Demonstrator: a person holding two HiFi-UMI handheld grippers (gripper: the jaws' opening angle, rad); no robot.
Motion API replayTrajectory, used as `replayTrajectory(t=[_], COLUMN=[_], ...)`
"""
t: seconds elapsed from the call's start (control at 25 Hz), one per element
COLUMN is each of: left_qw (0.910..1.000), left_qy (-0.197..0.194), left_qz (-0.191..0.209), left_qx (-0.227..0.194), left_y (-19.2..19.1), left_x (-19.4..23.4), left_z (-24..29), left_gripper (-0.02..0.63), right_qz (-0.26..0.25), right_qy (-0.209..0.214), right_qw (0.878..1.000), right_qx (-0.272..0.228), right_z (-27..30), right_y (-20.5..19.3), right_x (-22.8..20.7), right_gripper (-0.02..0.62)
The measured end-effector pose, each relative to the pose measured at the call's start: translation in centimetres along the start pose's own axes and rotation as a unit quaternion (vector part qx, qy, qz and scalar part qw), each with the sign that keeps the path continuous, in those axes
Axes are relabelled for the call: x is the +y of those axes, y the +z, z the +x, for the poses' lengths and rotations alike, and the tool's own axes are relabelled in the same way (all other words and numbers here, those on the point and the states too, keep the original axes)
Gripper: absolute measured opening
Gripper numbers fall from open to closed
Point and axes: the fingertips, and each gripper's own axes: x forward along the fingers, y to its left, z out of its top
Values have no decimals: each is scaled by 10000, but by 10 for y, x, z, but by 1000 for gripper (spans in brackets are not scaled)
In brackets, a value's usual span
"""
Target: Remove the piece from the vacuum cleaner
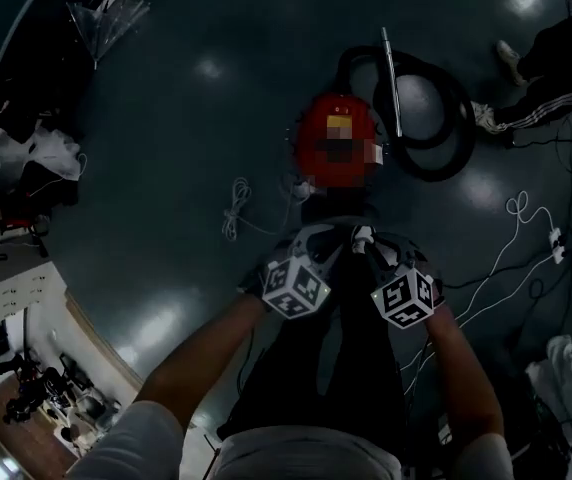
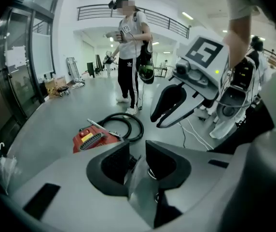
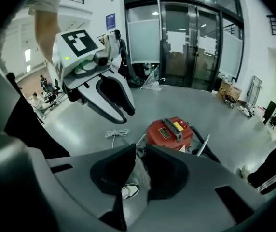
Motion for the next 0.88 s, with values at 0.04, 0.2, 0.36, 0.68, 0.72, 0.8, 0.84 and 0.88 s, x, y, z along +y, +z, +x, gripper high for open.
replayTrajectory(t=[0.04,0.2,0.36,0.68,0.72,0.8,0.84,0.88], left_qw=[9999,9985,9952,9773,9766,9757,9752,9747], left_qy=[-19,-87,-306,-733,-714,-711,-722,-745], left_qz=[28,135,362,1367,1397,1416,1436,1460], left_qx=[113,514,859,1444,1474,1513,1519,1522], left_y=[-14,-68,-109,-158,-160,-162,-161,-161], left_x=[3,14,15,9,11,15,15,15], left_z=[17,77,123,177,181,187,189,190], left_gripper=[95,118,137,147,146,134,90,57], right_qz=[-132,-570,-959,-1686,-1820,-2113,-2218,-2267], right_qy=[87,305,475,625,628,618,609,604], right_qw=[9998,9961,9902,9757,9724,9652,9624,9611], right_qx=[135,592,894,1256,1316,1414,1443,1460], right_z=[19,85,131,186,191,197,198,198], right_y=[-15,-64,-101,-141,-144,-149,-151,-151], right_x=[-1,-8,-8,-6,-5,-4,-3,-2], right_gripper=[51,88,117,149,149,147,121,79])
